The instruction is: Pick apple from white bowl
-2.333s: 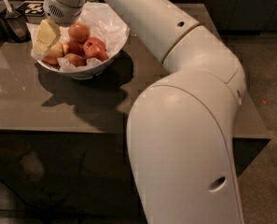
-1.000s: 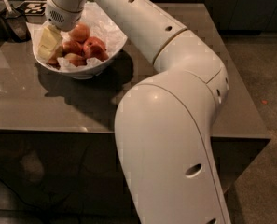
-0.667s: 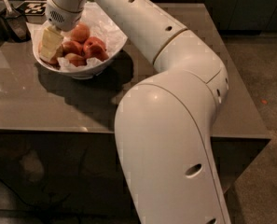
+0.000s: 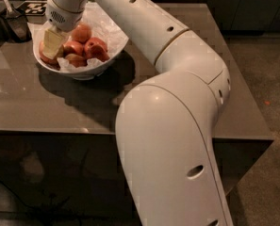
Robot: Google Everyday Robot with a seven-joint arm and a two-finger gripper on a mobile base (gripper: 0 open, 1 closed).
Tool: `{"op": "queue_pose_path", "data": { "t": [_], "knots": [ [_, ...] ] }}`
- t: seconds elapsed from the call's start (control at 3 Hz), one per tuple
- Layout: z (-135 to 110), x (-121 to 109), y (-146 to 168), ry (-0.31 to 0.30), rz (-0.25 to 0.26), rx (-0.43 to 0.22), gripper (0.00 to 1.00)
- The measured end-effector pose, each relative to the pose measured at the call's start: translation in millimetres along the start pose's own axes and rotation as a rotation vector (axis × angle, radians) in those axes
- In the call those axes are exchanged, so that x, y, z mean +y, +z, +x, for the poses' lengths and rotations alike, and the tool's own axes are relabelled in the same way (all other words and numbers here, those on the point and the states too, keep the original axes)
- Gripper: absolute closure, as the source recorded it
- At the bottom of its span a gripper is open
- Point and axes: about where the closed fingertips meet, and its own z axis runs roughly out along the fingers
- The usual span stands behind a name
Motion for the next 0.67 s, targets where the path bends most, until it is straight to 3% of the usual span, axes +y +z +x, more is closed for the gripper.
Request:
{"op": "queue_pose_path", "data": {
  "t": [0.33,0.67],
  "knots": [
    [0,0,0,0.0,0.0,0.0,0.98],
    [-14,8,-15,-0.025,0.059,-0.011,1.0]
  ]
}}
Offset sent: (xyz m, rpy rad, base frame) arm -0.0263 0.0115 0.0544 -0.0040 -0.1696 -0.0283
